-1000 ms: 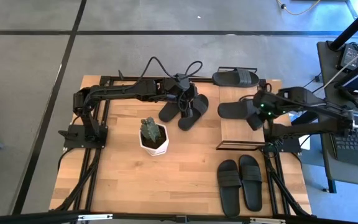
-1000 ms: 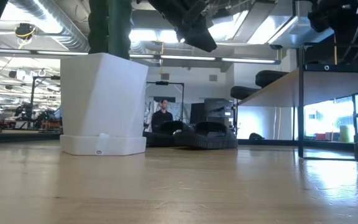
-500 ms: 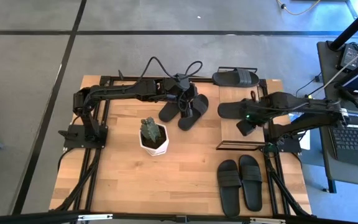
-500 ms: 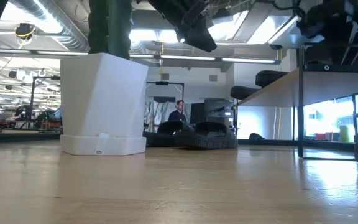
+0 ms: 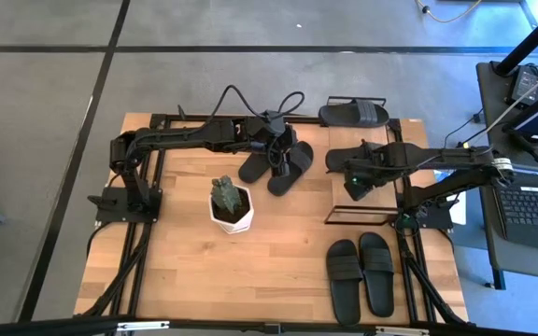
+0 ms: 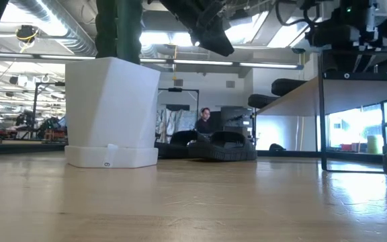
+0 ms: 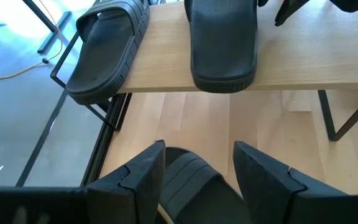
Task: Pick and place slides into the shelf
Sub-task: Put the black slide on the shelf
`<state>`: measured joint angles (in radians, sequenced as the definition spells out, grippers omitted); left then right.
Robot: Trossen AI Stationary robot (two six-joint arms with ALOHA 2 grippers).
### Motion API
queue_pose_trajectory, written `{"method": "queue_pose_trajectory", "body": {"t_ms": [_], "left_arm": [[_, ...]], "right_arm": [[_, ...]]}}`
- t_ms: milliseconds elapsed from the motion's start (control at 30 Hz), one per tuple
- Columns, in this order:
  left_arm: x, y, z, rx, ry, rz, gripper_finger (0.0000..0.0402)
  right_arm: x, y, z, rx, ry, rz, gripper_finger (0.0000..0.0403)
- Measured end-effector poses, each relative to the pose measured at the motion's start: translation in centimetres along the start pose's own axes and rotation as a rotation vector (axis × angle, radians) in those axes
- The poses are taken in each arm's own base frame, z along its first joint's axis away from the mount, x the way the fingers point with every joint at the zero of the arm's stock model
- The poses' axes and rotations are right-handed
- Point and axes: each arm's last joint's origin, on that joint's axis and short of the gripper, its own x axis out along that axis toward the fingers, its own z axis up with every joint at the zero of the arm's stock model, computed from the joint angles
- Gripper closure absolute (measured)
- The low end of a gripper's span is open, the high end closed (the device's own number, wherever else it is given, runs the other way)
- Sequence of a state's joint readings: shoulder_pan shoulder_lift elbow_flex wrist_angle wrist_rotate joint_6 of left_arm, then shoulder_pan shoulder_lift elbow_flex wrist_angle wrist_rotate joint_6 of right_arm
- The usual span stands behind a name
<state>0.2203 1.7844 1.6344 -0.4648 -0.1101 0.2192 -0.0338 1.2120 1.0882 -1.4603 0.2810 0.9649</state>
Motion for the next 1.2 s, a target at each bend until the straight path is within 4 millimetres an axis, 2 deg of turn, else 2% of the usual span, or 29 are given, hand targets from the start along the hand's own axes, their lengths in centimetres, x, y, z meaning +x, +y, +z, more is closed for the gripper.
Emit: {"method": "queue_pose_trajectory", "body": {"t_ms": [333,867,1200], "left_arm": [[0.0,0.0,0.0,0.000,0.000,0.000,0.0220],[0.0,0.0,0.0,-0.001,0.000,0.000,0.0220],[0.0,-0.1,-0.3,-0.001,0.026,-0.006,0.0220]], "right_arm": [[-2.1,-0.6,0.6,0.032,-0.075,-0.016,0.0226],[-1.9,-0.8,0.1,0.010,0.008,-0.036,0.0226],[-1.2,-0.7,1.1,0.045,-0.031,-0.102,0.0226]]}}
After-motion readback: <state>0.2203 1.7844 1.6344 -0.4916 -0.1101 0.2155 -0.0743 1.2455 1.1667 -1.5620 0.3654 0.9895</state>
